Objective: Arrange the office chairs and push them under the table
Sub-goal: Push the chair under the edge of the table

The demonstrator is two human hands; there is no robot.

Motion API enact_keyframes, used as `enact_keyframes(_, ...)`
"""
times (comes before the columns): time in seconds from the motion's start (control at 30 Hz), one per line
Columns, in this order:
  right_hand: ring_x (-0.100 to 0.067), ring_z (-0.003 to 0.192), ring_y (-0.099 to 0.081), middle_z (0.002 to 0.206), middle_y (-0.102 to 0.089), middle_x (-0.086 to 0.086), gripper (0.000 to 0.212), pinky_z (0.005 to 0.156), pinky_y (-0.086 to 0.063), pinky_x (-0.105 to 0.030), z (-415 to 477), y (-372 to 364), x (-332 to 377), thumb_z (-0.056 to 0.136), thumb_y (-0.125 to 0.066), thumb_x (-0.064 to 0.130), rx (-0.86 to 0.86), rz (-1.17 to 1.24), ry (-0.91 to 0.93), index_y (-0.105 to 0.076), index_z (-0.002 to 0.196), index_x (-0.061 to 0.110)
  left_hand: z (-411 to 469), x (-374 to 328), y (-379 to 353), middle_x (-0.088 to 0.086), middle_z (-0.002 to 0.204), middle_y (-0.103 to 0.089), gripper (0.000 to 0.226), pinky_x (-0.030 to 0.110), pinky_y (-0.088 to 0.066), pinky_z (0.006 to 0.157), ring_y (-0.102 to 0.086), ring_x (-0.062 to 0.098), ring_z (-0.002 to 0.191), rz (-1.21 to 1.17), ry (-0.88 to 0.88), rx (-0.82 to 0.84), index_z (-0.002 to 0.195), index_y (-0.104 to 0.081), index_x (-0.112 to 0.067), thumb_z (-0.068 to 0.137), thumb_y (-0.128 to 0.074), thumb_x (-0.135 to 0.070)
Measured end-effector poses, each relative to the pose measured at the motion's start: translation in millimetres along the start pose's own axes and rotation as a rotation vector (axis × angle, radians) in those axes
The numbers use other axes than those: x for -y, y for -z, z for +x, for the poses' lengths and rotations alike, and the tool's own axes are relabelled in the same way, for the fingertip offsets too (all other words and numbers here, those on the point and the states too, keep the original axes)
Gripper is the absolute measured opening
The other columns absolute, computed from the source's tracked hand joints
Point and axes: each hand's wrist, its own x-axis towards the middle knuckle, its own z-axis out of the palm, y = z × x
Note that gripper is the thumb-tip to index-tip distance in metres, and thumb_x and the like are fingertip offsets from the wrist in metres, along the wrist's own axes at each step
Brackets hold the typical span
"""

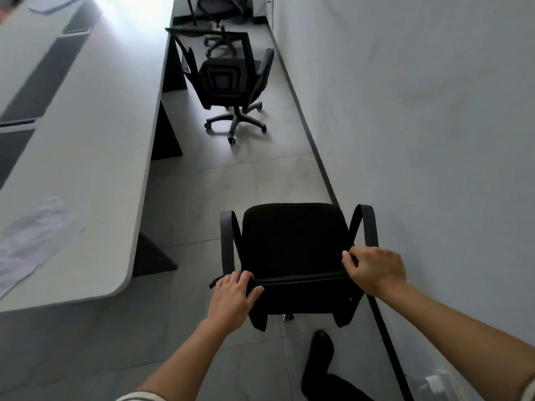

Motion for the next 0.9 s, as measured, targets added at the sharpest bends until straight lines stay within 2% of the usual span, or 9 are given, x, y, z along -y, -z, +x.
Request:
enact_keyframes(0.1,-0.012,0.041,-0.042,0.047,-0.045,0.008,0.041,0.042,-0.022,-0.017,53.5,-0.2,4.6,0.090,-0.044,0.041,-0.004,0.028,0.106,-0.050,0.056,0.021,24.1,2.5,9.9,-0.010,0.105,-0.055,0.058,0.032,-0.034,0.097,-0.051,0.015,0.104,-0.010,0.086,-0.048,0.111,-0.046,-0.030,0.080,-0.022,-0.073)
enact_keyframes(0.2,-0.015,0.045,-0.046,0.050,-0.045,0.008,0.039,0.046,-0.033,-0.021,112.7,4.9,12.3,0.091,-0.042,0.041,0.002,0.054,0.163,-0.047,0.056,0.022,46.0,9.5,21.0,-0.006,0.120,-0.055,0.083,0.034,-0.028,0.108,-0.047,0.016,0.119,-0.026,0.128,-0.118,0.123,-0.047,-0.027,0.074,-0.004,-0.078)
enact_keyframes(0.3,-0.014,0.046,-0.044,0.050,-0.041,0.009,0.039,0.048,-0.031,-0.022,164.8,6.8,25.9,0.091,-0.039,0.041,0.024,0.065,0.192,-0.044,0.057,0.023,78.0,17.2,40.4,-0.003,0.132,-0.051,0.073,0.037,-0.019,0.115,-0.039,0.018,0.129,-0.063,0.213,-0.126,0.130,-0.044,-0.024,0.082,-0.013,-0.069)
enact_keyframes(0.43,-0.008,0.042,-0.042,0.048,-0.044,0.009,0.040,0.044,-0.025,-0.019,233.0,6.8,45.8,0.091,-0.040,0.041,-0.011,0.062,0.244,-0.046,0.055,0.024,133.7,37.8,67.8,-0.001,0.119,-0.057,0.056,0.039,-0.028,0.111,-0.047,0.020,0.118,-0.048,0.283,-0.136,0.122,-0.049,-0.024,0.089,-0.021,-0.059)
enact_keyframes(0.53,-0.014,0.045,-0.047,0.050,-0.053,0.003,0.042,0.047,-0.028,-0.019,280.0,4.7,55.8,0.090,-0.042,0.041,-0.044,0.025,0.266,-0.053,0.056,0.020,164.9,52.6,79.4,-0.004,0.110,-0.057,0.071,0.037,-0.033,0.105,-0.049,0.019,0.111,-0.047,0.284,-0.157,0.118,-0.050,-0.026,0.080,-0.009,-0.071)
enact_keyframes(0.63,-0.018,0.049,-0.047,0.052,-0.059,-0.001,0.047,0.055,-0.035,-0.025,323.8,1.7,64.3,0.086,-0.033,0.045,-0.092,-0.079,0.262,-0.060,0.056,0.019,194.5,63.4,90.3,-0.006,0.110,-0.055,0.090,0.034,-0.034,0.103,-0.047,0.016,0.110,-0.079,0.271,-0.144,0.120,-0.049,-0.028,0.070,0.006,-0.079)
enact_keyframes(0.7,-0.019,0.052,-0.048,0.055,-0.061,0.000,0.048,0.057,-0.036,-0.026,354.1,2.5,69.6,0.085,-0.031,0.046,-0.094,-0.118,0.275,-0.062,0.058,0.020,215.0,69.0,101.2,-0.005,0.114,-0.053,0.081,0.032,-0.034,0.101,-0.045,0.016,0.111,-0.097,0.285,-0.096,0.124,-0.048,-0.027,0.075,-0.002,-0.075)
enact_keyframes(0.8,-0.018,0.053,-0.047,0.058,-0.060,0.001,0.043,0.051,-0.028,-0.023,400.2,8.4,73.6,0.089,-0.039,0.045,-0.071,-0.135,0.311,-0.063,0.063,0.020,244.8,77.1,115.8,-0.003,0.117,-0.053,0.056,0.031,-0.035,0.097,-0.045,0.017,0.110,-0.108,0.289,-0.046,0.125,-0.047,-0.026,0.089,-0.022,-0.062)
enact_keyframes(0.9,-0.017,0.050,-0.048,0.057,-0.058,0.002,0.041,0.046,-0.023,-0.019,441.9,13.7,77.2,0.090,-0.042,0.044,-0.059,-0.134,0.359,-0.062,0.063,0.020,267.8,80.8,124.8,-0.003,0.114,-0.054,0.051,0.031,-0.035,0.095,-0.045,0.017,0.108,-0.112,0.298,-0.040,0.122,-0.048,-0.027,0.091,-0.024,-0.059)
